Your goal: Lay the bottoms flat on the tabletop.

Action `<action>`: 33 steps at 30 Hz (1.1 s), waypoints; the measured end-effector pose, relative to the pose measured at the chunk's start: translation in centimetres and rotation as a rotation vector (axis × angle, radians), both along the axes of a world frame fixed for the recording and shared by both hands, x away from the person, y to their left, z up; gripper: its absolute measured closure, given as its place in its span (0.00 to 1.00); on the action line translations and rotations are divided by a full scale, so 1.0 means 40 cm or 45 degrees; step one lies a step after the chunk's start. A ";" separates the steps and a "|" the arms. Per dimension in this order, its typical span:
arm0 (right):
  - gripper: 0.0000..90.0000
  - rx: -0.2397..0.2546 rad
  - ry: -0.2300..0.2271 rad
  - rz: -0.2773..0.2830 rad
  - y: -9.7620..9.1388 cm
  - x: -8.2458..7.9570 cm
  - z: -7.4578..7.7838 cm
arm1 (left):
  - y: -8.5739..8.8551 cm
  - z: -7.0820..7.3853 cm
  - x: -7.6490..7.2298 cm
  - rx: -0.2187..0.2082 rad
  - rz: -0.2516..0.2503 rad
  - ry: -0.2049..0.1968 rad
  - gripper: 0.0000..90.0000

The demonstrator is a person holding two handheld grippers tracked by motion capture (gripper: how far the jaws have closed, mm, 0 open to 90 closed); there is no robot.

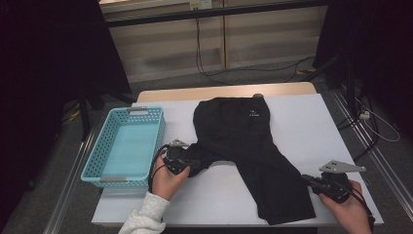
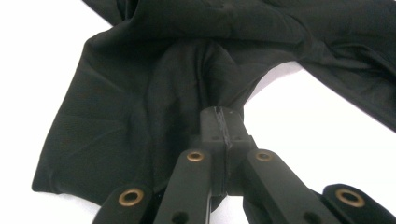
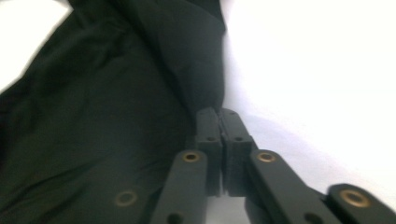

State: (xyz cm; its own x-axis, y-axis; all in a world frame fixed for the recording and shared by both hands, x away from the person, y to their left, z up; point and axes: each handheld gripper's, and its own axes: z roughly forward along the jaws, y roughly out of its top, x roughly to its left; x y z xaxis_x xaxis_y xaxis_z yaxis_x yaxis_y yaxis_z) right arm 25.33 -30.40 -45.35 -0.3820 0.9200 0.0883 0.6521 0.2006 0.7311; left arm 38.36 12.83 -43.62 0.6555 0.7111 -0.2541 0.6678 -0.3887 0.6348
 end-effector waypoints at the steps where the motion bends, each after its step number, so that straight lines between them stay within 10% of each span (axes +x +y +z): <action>1: 0.90 -0.009 0.002 -0.009 0.002 0.002 -0.003 | -0.001 0.000 0.000 -0.004 -0.005 0.002 1.00; 15: 0.72 -0.024 0.013 -0.009 0.025 0.011 0.001 | -0.002 -0.002 -0.001 -0.025 -0.028 0.007 1.00; 20: 0.99 0.021 0.068 0.059 0.028 0.013 -0.012 | -0.002 -0.007 0.001 -0.020 -0.030 0.017 1.00; 26: 1.00 0.010 0.015 0.027 0.002 0.020 0.010 | 0.010 -0.004 0.005 -0.026 -0.008 0.012 1.00; 33: 0.76 -0.023 -0.019 -0.007 0.012 0.018 0.005 | 0.006 0.003 0.001 -0.053 -0.033 -0.014 0.99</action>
